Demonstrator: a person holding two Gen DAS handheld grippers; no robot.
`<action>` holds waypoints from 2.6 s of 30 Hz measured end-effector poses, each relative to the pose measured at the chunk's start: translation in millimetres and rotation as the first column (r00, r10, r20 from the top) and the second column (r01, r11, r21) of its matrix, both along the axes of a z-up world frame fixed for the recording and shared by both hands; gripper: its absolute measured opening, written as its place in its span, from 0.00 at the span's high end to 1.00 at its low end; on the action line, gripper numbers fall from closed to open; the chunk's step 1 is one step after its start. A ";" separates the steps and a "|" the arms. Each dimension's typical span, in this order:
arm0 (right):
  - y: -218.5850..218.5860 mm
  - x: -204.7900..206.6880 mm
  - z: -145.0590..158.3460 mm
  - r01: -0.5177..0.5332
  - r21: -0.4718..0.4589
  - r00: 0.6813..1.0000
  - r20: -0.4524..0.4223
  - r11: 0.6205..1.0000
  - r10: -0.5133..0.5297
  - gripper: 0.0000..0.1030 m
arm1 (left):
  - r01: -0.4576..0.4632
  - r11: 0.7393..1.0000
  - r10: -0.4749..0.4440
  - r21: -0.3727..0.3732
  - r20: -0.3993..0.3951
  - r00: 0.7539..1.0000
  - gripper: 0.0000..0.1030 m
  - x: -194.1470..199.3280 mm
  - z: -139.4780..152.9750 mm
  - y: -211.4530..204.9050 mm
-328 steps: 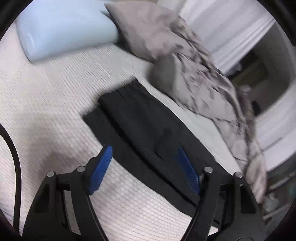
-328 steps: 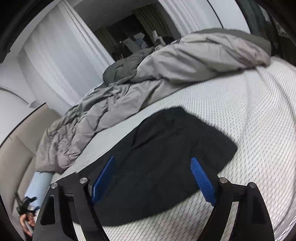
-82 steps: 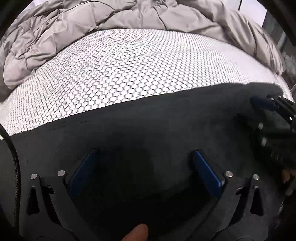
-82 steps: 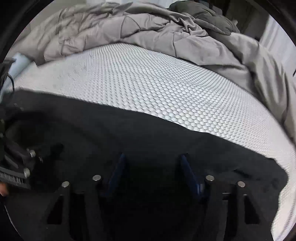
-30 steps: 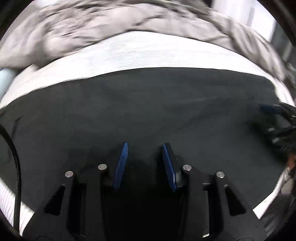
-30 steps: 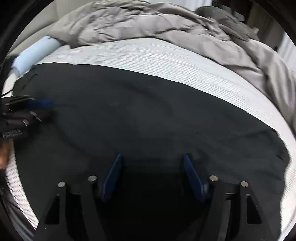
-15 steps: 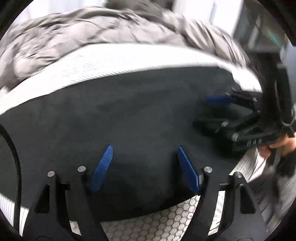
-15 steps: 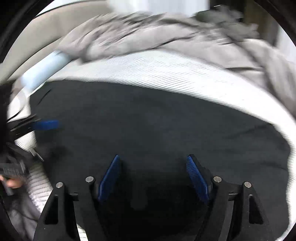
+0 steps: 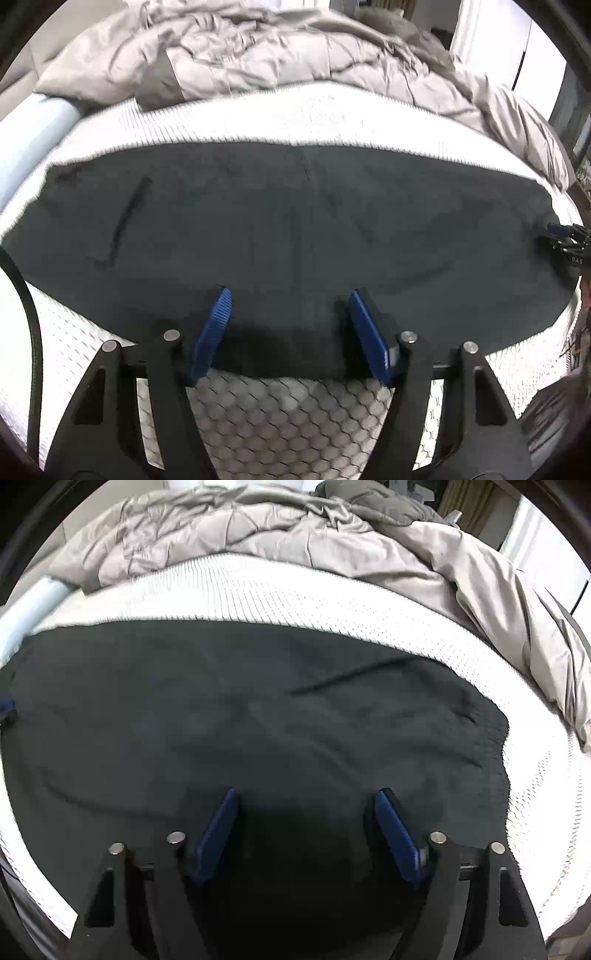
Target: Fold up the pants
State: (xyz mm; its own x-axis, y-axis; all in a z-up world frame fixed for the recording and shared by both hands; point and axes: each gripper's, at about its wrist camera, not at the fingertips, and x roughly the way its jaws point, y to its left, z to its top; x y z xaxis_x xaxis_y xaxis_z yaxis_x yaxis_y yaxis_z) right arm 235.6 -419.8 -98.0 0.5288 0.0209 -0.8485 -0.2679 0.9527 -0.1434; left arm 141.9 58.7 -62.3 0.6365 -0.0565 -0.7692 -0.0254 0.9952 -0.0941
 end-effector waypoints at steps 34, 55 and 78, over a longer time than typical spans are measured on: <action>118.6 17.3 -13.1 -0.209 0.081 0.977 -0.021 0.975 0.211 0.29 | -0.136 0.988 0.144 0.076 -0.110 0.983 0.86 126.2 -14.9 86.3; 121.1 20.9 -14.9 -0.214 0.085 0.976 -0.026 0.973 0.217 0.29 | -0.235 0.967 0.243 0.103 -0.067 0.968 0.89 73.0 5.3 217.2; 120.9 -3.2 -2.9 -0.283 0.124 0.957 -0.030 0.951 0.289 0.28 | -0.009 0.998 0.008 -0.056 -0.028 1.000 0.43 76.7 29.5 50.8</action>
State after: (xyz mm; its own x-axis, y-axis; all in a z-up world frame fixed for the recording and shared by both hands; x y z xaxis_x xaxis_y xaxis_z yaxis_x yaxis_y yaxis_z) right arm 232.4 -298.9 -100.8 0.4453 0.2659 -0.8550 -0.5351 0.8446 -0.0160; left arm 218.6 109.6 -32.8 0.6156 -0.0944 -0.7824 -0.0371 0.9882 -0.1485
